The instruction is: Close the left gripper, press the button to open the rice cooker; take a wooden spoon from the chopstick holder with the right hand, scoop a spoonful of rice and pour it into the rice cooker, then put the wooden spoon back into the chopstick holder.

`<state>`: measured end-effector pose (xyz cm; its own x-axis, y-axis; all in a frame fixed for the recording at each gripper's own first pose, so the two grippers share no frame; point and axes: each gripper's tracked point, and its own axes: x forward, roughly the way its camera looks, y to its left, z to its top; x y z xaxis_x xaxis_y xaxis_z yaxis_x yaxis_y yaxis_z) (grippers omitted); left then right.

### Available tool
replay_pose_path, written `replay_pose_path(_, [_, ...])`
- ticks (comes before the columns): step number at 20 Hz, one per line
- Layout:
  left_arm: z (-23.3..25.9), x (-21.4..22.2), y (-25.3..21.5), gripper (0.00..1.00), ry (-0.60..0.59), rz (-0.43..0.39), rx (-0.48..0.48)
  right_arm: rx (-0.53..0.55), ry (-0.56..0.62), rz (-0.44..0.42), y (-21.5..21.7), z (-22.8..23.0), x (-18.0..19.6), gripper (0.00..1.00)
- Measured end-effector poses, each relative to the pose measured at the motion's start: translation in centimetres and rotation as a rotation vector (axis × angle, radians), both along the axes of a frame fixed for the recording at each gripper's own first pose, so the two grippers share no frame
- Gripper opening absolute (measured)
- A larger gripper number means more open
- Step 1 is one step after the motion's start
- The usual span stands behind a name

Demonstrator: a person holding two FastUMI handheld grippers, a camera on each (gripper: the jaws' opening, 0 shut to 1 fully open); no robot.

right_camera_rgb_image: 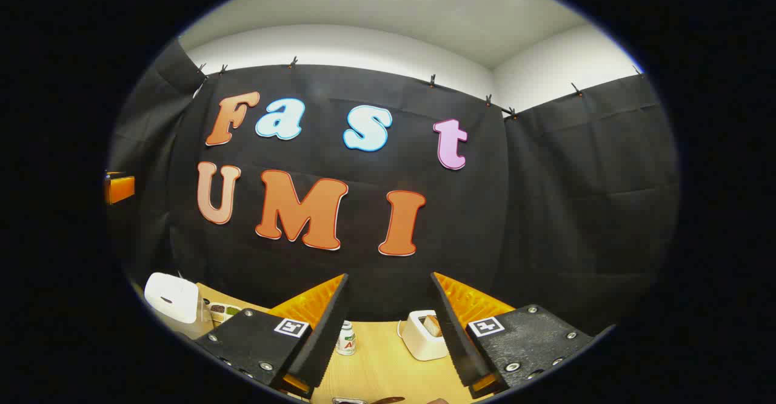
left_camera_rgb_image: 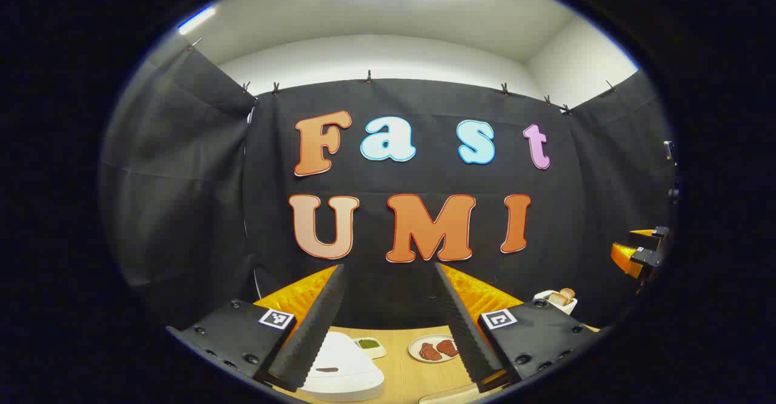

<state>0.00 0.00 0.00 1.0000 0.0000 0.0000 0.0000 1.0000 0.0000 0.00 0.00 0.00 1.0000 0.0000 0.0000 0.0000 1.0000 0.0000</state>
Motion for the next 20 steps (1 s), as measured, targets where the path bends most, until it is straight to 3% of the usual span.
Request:
replay_pose_path(6, [0.6, -0.3, -1.2, 0.97, -0.007, 0.068, -0.015, 0.009, -0.041, 0.067, -1.7, 1.2, 1.3, 0.82])
replay_pose_path(16, [1.4, 0.4, -1.6, 0.96, -0.003, 0.09, 0.012, 0.025, -0.04, 0.106, -3.4, 0.8, 0.9, 0.81])
replay_pose_path(18, [1.3, 0.4, -0.8, 0.97, 0.004, 0.108, 0.016, 0.026, -0.027, 0.115, -3.1, 0.3, 0.6, 0.83])
replay_pose_path(20, [1.6, 0.5, 0.4, 0.97, -0.003, 0.125, 0.023, 0.028, -0.015, 0.102, -3.6, -0.1, 0.7, 0.91])
